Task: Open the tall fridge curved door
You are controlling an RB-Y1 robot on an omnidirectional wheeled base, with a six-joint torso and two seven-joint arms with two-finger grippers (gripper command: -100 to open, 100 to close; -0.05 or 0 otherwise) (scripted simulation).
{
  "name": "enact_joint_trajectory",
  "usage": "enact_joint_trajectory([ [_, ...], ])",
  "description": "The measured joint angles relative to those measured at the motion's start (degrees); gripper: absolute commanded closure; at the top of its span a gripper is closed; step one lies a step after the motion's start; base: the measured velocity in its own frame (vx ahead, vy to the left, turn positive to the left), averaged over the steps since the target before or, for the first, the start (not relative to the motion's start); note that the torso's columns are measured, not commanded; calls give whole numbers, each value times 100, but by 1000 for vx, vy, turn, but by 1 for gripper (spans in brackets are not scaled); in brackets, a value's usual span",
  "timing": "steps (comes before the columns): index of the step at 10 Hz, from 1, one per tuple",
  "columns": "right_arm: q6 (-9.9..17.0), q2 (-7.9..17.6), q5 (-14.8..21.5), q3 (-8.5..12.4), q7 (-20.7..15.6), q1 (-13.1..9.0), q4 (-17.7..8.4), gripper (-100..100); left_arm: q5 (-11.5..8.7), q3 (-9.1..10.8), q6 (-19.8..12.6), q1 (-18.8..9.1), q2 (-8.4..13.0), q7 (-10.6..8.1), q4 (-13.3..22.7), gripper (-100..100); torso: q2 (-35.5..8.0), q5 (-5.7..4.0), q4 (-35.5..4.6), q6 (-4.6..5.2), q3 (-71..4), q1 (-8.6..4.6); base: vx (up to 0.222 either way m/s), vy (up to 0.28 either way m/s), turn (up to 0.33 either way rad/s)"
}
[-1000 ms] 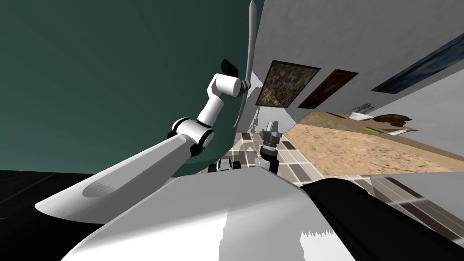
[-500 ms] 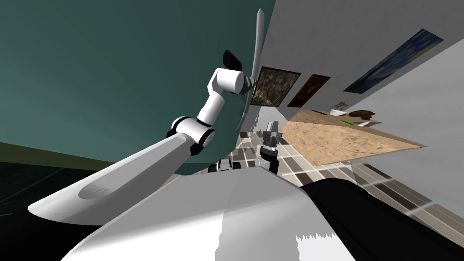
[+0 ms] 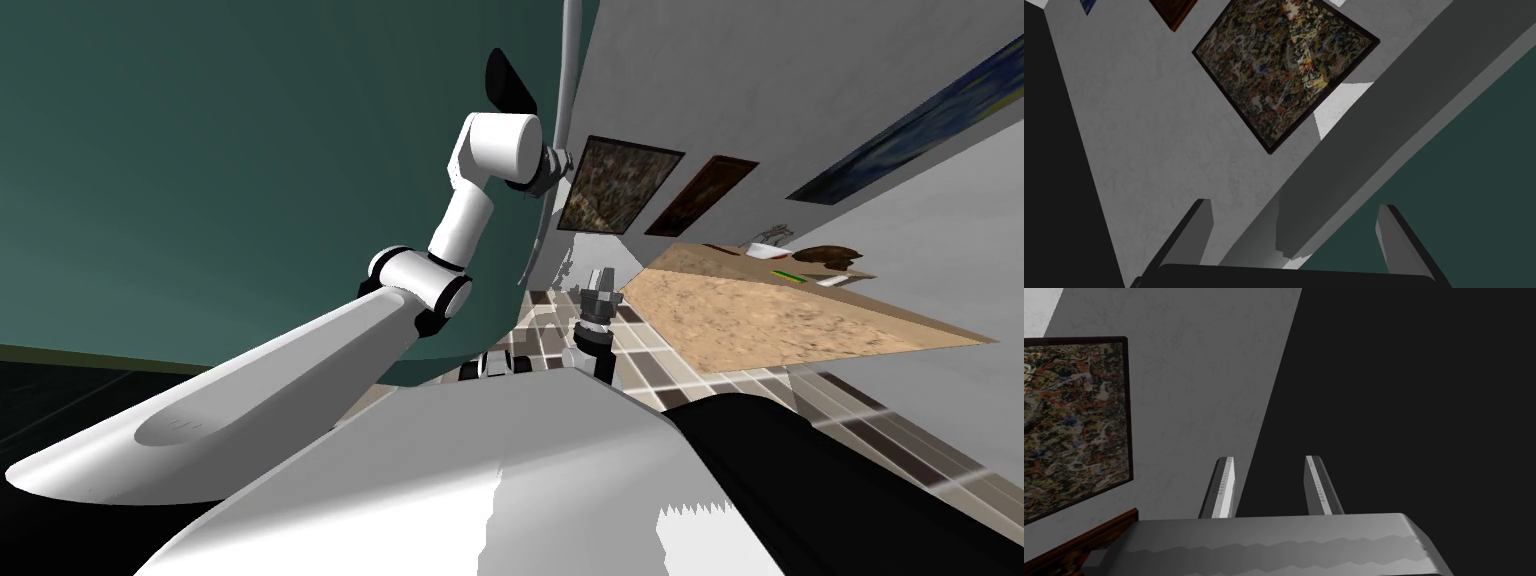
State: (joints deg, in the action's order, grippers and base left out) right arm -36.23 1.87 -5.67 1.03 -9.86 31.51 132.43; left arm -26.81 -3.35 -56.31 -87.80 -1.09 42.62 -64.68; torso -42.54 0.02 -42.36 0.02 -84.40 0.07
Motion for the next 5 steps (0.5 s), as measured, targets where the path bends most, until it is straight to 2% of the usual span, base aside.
enact_joint_trajectory([
  [5, 0, 0, 0, 0, 0, 0, 0, 0, 4, 2, 2, 6, 7, 2, 6, 0, 27, -2, 8, -2, -18, -8, 1, 0, 0],
])
